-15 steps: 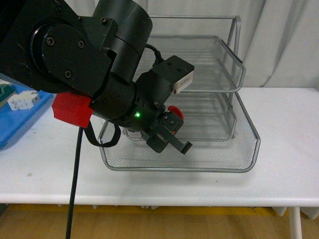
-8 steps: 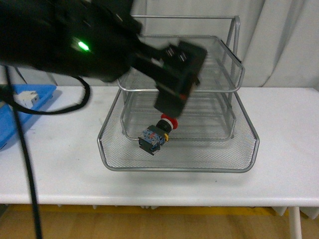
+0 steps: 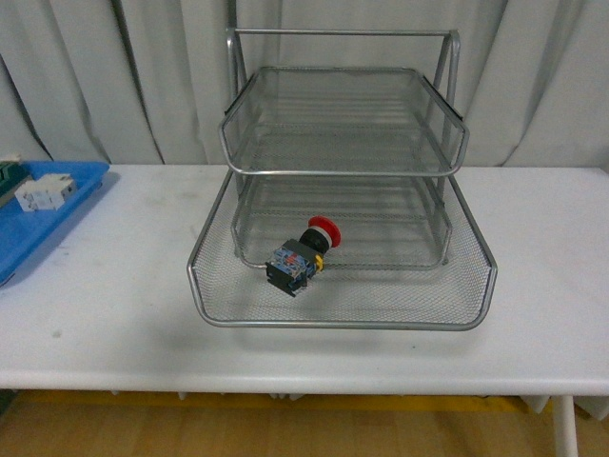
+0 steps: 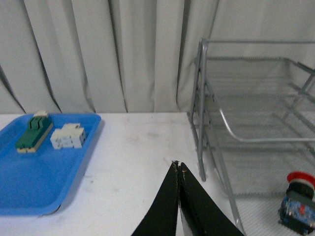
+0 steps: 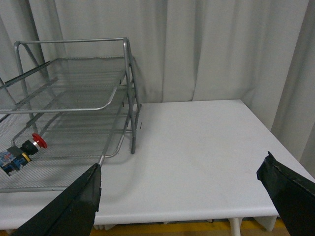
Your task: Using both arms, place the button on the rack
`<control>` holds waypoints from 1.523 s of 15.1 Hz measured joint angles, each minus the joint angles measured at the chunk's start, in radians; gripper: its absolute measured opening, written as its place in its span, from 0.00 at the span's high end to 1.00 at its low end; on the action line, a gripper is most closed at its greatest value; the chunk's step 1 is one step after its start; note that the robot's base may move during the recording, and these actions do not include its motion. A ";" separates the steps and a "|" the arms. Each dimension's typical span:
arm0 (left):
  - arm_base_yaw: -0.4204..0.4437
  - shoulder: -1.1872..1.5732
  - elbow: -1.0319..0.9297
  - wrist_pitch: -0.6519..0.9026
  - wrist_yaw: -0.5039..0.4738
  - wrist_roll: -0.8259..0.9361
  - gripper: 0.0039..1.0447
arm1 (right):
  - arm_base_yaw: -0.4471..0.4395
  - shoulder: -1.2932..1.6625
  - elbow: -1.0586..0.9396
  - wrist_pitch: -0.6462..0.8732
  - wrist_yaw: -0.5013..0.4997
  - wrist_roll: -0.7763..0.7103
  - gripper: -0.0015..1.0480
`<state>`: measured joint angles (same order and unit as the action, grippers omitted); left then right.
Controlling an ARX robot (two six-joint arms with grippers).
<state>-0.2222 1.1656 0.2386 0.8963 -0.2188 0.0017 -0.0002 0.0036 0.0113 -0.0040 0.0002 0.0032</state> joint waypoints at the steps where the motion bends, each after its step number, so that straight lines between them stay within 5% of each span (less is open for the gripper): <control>1: 0.033 -0.066 -0.044 -0.015 0.027 0.002 0.99 | 0.000 0.000 0.000 0.000 0.000 0.000 0.06; 9: 0.131 -0.323 -0.185 -0.082 0.123 0.002 0.99 | 0.000 0.000 0.000 0.000 0.000 0.000 0.06; 11: 0.218 -0.391 -0.229 -0.180 0.212 0.002 0.99 | 0.000 0.000 0.000 0.000 0.001 0.000 0.06; 23: 0.222 -0.884 -0.230 -0.613 0.218 0.001 0.99 | 0.000 0.000 0.000 0.000 0.000 0.000 0.06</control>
<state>-0.0002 0.2817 0.0090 0.2829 -0.0010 0.0025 -0.0002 0.0036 0.0113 -0.0036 0.0002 0.0029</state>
